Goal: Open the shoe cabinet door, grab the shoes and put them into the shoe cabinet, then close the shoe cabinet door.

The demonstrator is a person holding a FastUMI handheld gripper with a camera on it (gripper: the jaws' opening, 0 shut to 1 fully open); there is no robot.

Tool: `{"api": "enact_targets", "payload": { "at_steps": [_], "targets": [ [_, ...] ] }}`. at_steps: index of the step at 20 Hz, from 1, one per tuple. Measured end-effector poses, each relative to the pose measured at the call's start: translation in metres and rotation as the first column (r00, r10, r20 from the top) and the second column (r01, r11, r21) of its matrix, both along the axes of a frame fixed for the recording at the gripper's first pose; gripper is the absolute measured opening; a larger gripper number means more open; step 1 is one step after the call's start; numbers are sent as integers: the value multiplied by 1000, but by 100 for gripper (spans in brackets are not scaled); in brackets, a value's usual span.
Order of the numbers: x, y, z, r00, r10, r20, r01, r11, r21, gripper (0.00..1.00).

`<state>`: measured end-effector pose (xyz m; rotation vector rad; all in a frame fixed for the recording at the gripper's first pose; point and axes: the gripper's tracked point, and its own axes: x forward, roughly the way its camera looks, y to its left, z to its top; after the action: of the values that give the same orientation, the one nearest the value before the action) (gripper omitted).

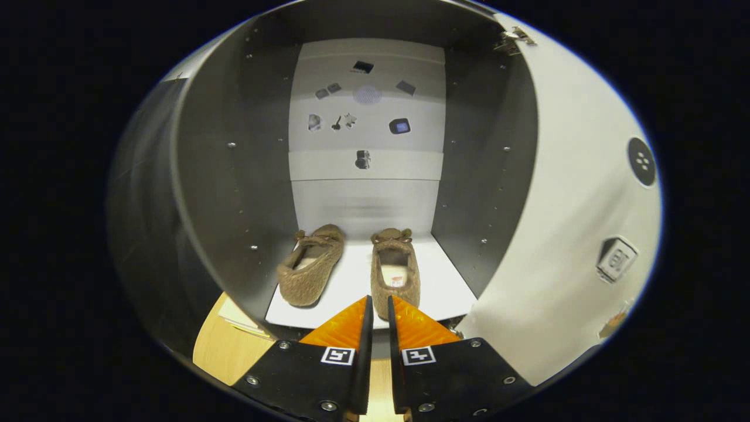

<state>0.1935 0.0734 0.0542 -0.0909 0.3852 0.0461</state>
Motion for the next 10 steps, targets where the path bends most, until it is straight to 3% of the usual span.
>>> {"api": "enact_targets", "payload": {
  "at_steps": [10],
  "targets": [
    [-161,-36,52,986,-63,154,63,998,5,16]
  ]
}}
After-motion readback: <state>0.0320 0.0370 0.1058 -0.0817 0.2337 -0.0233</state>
